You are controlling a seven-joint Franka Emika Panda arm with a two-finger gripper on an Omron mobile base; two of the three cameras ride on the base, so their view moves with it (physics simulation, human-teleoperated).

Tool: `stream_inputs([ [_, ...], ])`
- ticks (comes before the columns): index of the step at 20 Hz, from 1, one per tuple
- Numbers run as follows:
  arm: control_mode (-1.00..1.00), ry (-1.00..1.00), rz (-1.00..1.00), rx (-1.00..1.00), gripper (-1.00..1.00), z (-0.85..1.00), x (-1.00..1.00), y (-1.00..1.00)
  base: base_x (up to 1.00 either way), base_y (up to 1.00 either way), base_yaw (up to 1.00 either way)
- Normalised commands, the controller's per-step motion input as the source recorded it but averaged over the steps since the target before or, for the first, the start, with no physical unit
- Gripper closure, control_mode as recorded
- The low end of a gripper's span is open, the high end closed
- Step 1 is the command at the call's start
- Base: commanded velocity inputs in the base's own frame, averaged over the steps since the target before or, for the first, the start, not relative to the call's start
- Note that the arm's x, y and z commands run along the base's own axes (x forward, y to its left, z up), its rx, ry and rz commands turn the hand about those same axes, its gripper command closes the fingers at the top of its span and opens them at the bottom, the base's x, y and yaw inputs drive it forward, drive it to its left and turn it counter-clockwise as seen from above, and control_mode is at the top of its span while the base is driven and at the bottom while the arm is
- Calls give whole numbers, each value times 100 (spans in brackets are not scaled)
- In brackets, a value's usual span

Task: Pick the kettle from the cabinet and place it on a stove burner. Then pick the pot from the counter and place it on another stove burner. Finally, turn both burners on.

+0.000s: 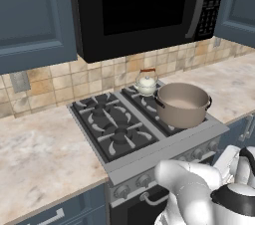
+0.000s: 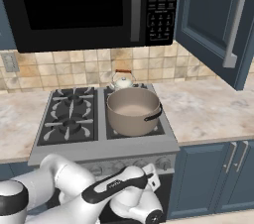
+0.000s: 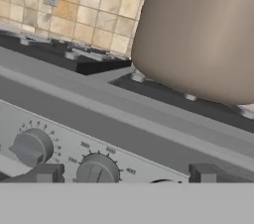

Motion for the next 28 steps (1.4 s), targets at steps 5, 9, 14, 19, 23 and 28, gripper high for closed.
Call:
stream_inputs([
  [5, -100, 0, -2, 5, -100, -10, 3, -15, 0, 0, 0],
  [9, -100, 0, -2, 5, -100, -7, 3, -10, 0, 0, 0],
  [14, -100, 0, -2, 4, -100, -1, 9, -1, 0, 0, 0],
  [19, -100, 0, -1, 1, -100, -8, 8, 0, 0, 0, 0],
  [23, -100, 0, -1, 0, -100, -10, 3, 0, 0, 0, 0],
  [28, -100, 0, -1, 0, -100, -5, 10, 0, 0, 0, 0],
])
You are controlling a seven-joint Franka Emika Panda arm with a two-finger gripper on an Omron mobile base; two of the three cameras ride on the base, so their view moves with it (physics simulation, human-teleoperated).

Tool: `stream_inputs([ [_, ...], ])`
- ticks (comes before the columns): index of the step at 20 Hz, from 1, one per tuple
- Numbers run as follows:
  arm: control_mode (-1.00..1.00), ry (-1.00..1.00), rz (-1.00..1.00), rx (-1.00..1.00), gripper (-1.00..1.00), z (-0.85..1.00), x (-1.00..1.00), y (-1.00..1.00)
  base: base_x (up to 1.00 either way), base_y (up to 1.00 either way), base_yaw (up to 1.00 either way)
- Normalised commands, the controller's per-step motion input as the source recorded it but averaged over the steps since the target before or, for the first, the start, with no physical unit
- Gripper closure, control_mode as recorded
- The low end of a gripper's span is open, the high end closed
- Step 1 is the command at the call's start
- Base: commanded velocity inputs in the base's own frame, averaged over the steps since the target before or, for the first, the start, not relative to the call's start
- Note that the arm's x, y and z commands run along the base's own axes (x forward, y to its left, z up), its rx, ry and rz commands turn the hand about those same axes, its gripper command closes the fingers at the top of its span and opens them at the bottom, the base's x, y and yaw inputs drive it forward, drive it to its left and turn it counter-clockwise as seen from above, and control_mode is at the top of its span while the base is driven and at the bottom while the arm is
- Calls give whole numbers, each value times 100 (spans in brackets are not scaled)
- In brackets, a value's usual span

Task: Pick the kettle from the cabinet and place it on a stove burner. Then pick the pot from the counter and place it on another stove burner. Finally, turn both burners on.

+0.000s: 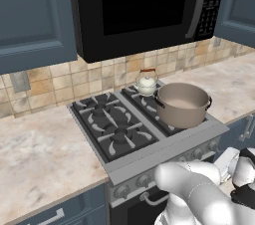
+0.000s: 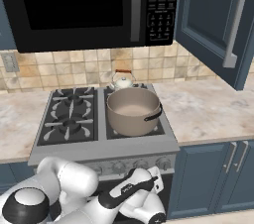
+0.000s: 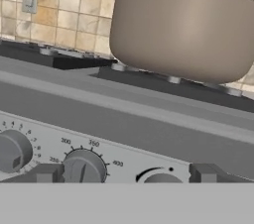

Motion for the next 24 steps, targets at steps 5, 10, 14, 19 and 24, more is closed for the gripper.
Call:
stream_inputs([
  [5, -100, 0, 0, 0, -100, -4, 13, 0, 0, 0, 0],
  [10, -100, 0, 0, 0, -100, -9, 9, 0, 0, 0, 0],
  [14, -100, 0, 0, 1, -100, -8, 8, 0, 0, 0, 0],
  [19, -100, 0, 0, 1, -100, -8, 9, 0, 0, 0, 0],
  [24, -100, 0, 0, 2, -100, -10, 8, 0, 0, 0, 0],
])
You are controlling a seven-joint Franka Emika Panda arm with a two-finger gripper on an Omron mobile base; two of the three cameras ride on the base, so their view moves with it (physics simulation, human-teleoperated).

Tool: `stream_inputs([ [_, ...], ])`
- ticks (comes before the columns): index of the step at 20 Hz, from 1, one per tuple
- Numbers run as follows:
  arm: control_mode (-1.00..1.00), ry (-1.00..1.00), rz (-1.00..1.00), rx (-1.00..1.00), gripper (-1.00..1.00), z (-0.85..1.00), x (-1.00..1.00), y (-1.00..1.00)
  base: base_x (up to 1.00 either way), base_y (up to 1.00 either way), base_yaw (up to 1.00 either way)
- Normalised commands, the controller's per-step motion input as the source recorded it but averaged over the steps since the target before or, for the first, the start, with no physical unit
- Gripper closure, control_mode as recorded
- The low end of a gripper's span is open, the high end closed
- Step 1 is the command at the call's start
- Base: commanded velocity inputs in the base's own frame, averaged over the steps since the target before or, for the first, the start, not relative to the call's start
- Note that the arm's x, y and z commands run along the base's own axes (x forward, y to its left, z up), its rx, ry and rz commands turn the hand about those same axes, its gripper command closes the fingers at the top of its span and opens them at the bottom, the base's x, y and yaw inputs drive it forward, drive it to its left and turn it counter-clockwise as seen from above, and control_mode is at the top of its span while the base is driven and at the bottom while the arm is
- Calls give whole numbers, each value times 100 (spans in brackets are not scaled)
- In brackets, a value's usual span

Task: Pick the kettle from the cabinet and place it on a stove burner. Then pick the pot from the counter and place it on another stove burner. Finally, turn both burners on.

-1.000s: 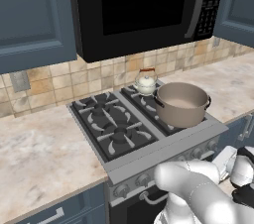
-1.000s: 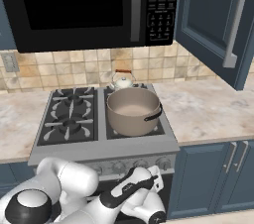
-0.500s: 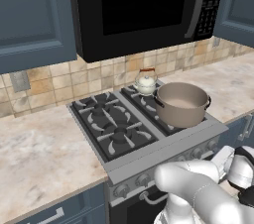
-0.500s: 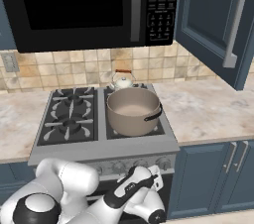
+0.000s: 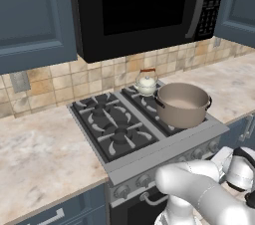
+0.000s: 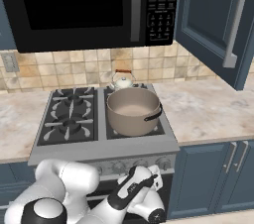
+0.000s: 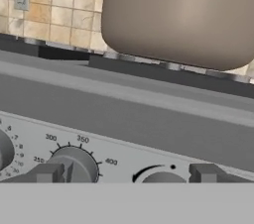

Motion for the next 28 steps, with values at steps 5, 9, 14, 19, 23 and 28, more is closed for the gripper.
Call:
stream_inputs([
  [5, -100, 0, 0, 3, -100, -13, 10, -3, 0, 0, 0],
  [9, -100, -1, 0, 2, -100, -12, 8, -10, 0, 0, 0],
  [14, -100, -2, 0, 3, -100, -13, 9, -14, 0, 0, 0],
  [19, -100, 0, 0, 1, -100, -6, 12, -1, 0, 0, 0],
  [23, -100, 0, 0, 0, -100, -14, 16, 0, 0, 0, 0],
  [28, -100, 0, 0, 0, -100, -16, 17, 0, 0, 0, 0],
])
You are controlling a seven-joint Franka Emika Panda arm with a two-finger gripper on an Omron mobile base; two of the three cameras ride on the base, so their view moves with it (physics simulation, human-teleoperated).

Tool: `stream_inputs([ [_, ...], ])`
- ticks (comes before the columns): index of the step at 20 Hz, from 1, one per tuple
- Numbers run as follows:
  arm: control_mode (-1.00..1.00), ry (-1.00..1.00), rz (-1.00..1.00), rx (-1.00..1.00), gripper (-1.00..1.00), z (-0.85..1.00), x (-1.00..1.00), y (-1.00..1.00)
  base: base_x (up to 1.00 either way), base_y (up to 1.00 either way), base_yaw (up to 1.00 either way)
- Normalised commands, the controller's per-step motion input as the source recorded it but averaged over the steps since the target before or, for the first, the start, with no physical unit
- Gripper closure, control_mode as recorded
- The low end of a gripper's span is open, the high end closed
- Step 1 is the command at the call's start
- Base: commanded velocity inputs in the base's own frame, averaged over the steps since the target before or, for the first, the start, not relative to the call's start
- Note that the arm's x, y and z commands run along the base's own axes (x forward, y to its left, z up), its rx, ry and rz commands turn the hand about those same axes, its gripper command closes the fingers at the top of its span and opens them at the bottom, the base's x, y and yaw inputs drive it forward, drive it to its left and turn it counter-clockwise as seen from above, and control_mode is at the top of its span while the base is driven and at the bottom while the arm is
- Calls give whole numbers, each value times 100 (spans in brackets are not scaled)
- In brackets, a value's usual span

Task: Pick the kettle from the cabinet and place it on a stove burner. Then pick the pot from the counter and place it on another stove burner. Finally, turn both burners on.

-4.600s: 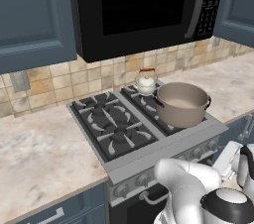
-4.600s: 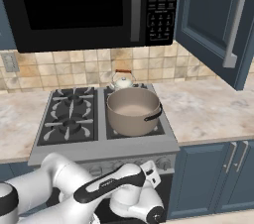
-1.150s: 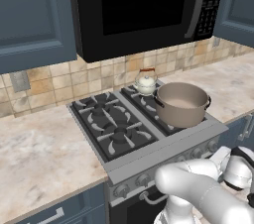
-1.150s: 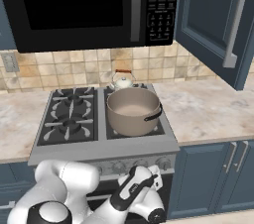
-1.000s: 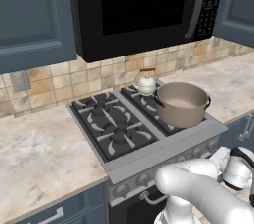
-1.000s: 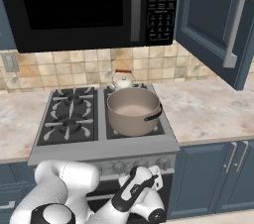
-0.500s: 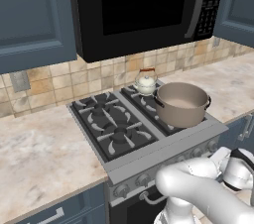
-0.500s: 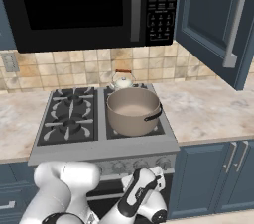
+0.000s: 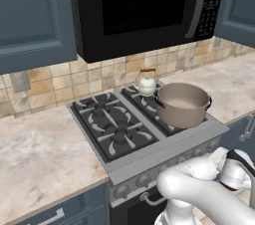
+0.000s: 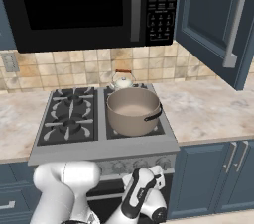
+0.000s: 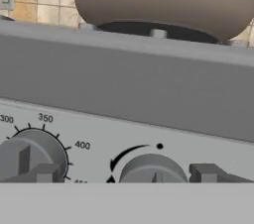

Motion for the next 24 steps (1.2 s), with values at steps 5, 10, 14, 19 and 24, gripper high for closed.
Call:
stream_inputs([
  [5, -100, 0, 0, 1, -100, -12, 14, 0, 0, 0, 0],
  [10, -100, 0, 0, 1, -100, -10, 13, 0, 0, 0, 0],
  [14, -100, 0, 0, 1, -100, -11, 13, -1, 0, 0, 0],
  [19, -100, 0, 0, 1, -100, -13, 12, -1, 0, 0, 0],
  [24, -100, 0, 0, 1, -100, -16, 12, -6, 0, 0, 0],
])
